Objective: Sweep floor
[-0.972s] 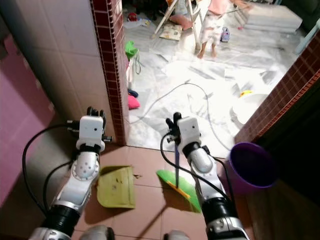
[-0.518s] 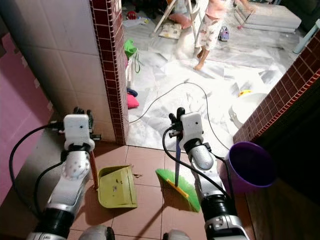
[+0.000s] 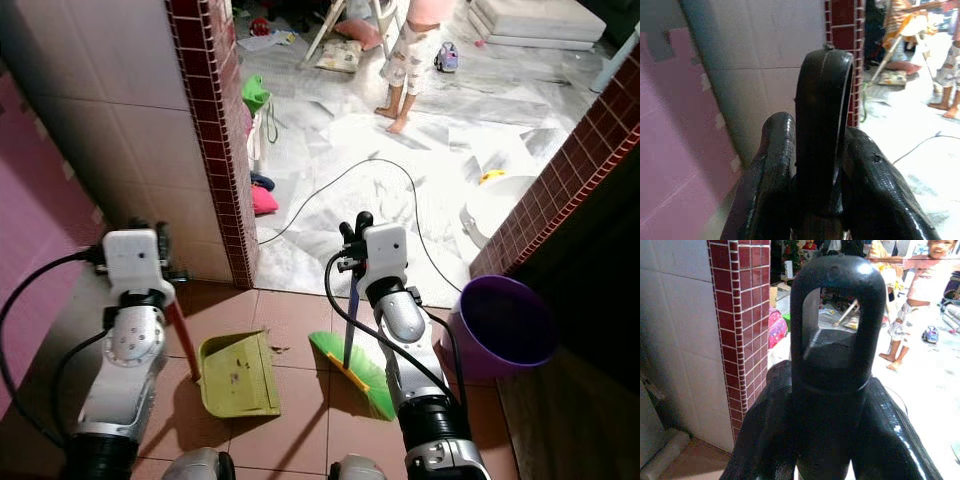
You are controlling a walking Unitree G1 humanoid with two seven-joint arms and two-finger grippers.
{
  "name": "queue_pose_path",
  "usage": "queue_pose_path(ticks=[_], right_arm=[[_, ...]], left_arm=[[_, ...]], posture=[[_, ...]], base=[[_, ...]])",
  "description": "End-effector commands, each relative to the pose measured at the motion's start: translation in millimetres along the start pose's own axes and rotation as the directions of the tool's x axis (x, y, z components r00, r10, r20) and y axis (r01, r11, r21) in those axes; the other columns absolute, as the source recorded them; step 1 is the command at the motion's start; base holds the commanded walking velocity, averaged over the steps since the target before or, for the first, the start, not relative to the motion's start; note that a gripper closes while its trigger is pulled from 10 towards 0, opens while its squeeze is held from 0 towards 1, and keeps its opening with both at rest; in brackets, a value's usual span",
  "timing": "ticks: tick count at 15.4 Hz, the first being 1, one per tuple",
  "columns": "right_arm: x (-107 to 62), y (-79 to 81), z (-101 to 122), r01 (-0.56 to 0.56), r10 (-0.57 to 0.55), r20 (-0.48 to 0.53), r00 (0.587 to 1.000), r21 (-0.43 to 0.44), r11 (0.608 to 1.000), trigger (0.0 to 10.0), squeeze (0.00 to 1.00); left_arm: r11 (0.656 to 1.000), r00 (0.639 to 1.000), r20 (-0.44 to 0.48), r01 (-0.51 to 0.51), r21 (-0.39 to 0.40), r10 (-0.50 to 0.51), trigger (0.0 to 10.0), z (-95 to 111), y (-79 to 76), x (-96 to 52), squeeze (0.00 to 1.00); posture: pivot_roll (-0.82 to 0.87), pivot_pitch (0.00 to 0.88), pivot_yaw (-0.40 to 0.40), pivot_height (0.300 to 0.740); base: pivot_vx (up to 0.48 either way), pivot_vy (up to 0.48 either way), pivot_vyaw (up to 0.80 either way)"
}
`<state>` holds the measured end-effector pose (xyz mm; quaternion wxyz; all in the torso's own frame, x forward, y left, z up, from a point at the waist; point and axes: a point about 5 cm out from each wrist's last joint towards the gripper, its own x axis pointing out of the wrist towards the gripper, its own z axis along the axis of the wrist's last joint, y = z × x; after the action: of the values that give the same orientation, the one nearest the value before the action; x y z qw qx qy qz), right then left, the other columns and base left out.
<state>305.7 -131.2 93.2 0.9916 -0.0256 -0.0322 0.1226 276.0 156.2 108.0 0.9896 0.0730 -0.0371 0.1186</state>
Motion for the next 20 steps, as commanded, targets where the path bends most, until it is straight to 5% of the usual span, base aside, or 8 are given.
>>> queue_pose_path(ticks=[1, 5, 10, 16, 20], right_arm=[[0.4, -1.3, 4, 0.013, -0.013, 0.013, 1.000, 0.021, 1.000, 10.0, 0.00], [1.6, -3.8, 5, 0.020, -0.020, 0.008, 1.000, 0.013, 1.000, 10.0, 0.00], [0.4, -3.0, 4, 0.015, -0.015, 0.001, 1.000, 0.004, 1.000, 10.0, 0.00], [-5.4, -8.3, 3, 0.020, -0.020, -0.009, 1.000, 0.053, 0.998, 10.0, 0.00], [-6.5, -8.7, 3, 0.009, -0.008, -0.026, 1.000, 0.042, 0.999, 10.0, 0.00]], left_arm=[[0.999, 0.999, 0.044, -0.034, 0.028, 0.033, 10.0, 9, 6.1, 1.5, 0.00], [1.000, 0.994, 0.103, -0.020, 0.008, 0.019, 10.0, 31, 10.3, 5.9, 0.00], [0.998, 0.961, 0.275, 0.009, -0.060, 0.008, 10.0, 88, 5.4, 21.4, 0.00], [0.986, 0.973, 0.207, -0.123, 0.115, 0.097, 10.0, 58, 21.9, 14.5, 0.00], [0.992, 0.990, 0.103, -0.107, 0.071, 0.099, 10.0, 33, 27.1, 9.2, 0.00]], posture=[[-0.05, 0.000, 0.003, 0.740], [-0.04, 0.000, 0.001, 0.740], [-0.05, 0.000, -0.003, 0.740], [-0.05, 0.000, -0.005, 0.740], [-0.06, 0.000, -0.018, 0.740]], base=[[0.000, 0.000, 0.00], [0.000, 0.000, 0.00], [0.000, 0.000, 0.00], [0.000, 0.000, 0.00], [0.000, 0.000, -0.20]])
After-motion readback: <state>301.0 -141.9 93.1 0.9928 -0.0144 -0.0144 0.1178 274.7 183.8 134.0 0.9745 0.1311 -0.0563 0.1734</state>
